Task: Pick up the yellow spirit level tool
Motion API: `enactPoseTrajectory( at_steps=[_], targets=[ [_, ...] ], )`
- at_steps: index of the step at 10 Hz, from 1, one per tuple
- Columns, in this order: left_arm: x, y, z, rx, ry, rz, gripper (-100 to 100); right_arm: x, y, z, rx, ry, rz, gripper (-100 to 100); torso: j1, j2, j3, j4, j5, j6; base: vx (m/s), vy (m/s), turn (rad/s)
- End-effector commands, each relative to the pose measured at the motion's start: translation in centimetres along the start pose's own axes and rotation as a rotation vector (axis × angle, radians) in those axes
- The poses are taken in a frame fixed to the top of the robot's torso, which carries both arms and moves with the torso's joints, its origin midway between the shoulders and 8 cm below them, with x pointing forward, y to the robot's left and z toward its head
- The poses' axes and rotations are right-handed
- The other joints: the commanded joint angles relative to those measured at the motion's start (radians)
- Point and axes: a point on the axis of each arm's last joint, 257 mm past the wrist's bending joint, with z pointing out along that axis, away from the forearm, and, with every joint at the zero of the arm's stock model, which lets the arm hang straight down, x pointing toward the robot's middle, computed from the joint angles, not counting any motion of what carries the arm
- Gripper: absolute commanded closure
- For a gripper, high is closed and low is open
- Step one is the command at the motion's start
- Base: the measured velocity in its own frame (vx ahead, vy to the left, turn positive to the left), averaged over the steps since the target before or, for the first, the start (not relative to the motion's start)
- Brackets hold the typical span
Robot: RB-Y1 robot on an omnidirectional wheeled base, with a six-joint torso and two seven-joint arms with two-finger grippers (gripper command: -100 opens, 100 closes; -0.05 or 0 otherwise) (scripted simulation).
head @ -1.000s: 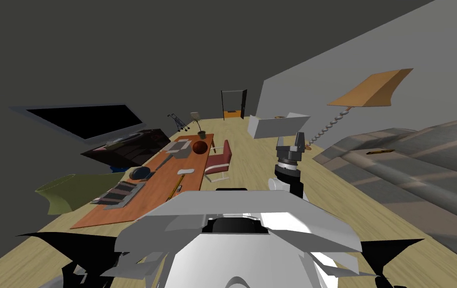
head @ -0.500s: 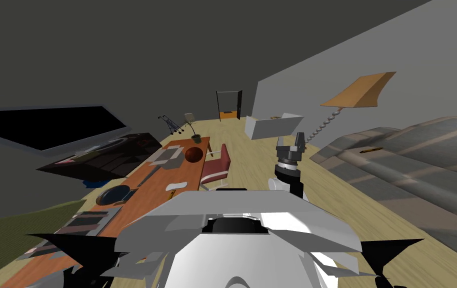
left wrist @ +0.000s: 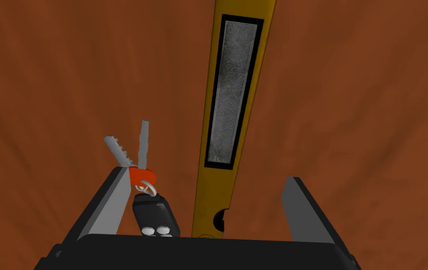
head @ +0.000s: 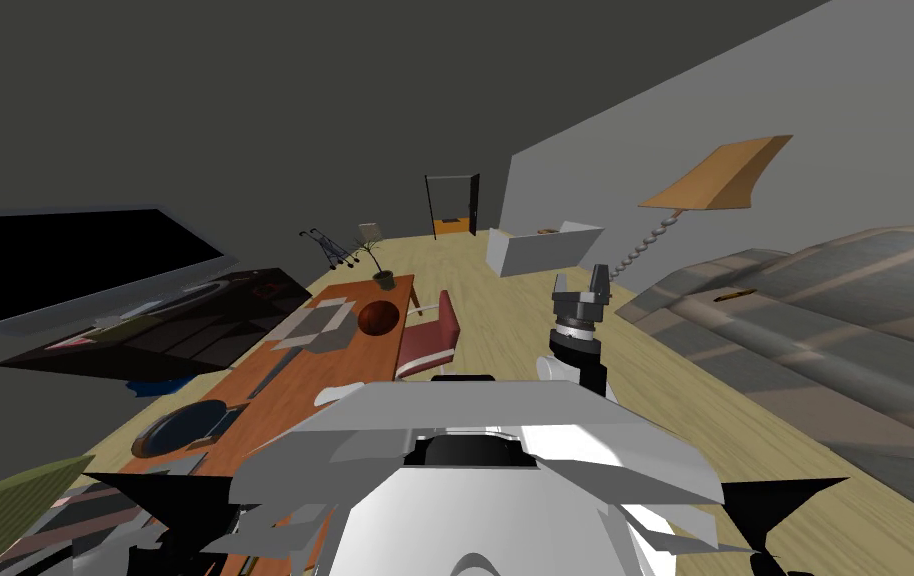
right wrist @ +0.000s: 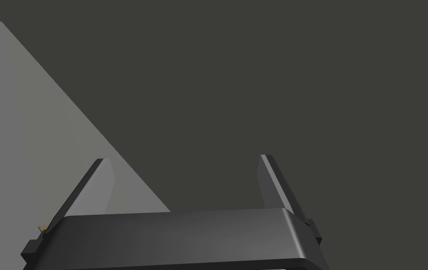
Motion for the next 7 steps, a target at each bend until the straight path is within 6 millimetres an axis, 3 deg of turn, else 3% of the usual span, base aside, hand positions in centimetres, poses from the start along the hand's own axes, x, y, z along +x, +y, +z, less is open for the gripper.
enactPoseTrajectory(
  at_steps=[1,3,6,7],
  targets=[
    [0.5,0.0,0.1,-0.011,0.005,-0.004,-100,0.0,0.0,0.0,0.0,0.0,0.0,0,0.0,0.0,0.0,0.0,0.0,0.0,-0.026,0.038,-0.038],
    [0.0,-1.6,1.7,0.001,-0.012,-0.004,-100,0.0,0.0,0.0,0.0,0.0,0.0,0,-0.001,0.002,0.001,0.001,0.0,0.0,-0.025,0.028,-0.02],
    [-0.1,-1.5,1.7,0.0,-0.012,-0.007,-100,0.0,0.0,0.0,0.0,0.0,0.0,0,-0.001,0.003,0.002,0.001,0.0,0.0,-0.023,0.02,-0.01],
    [-0.1,-1.5,1.7,0.001,-0.012,-0.005,100,0.0,0.0,0.0,0.0,0.0,0.0,0,-0.001,0.002,0.001,0.0,0.0,0.0,0.0,0.0,0.0]
  ],
)
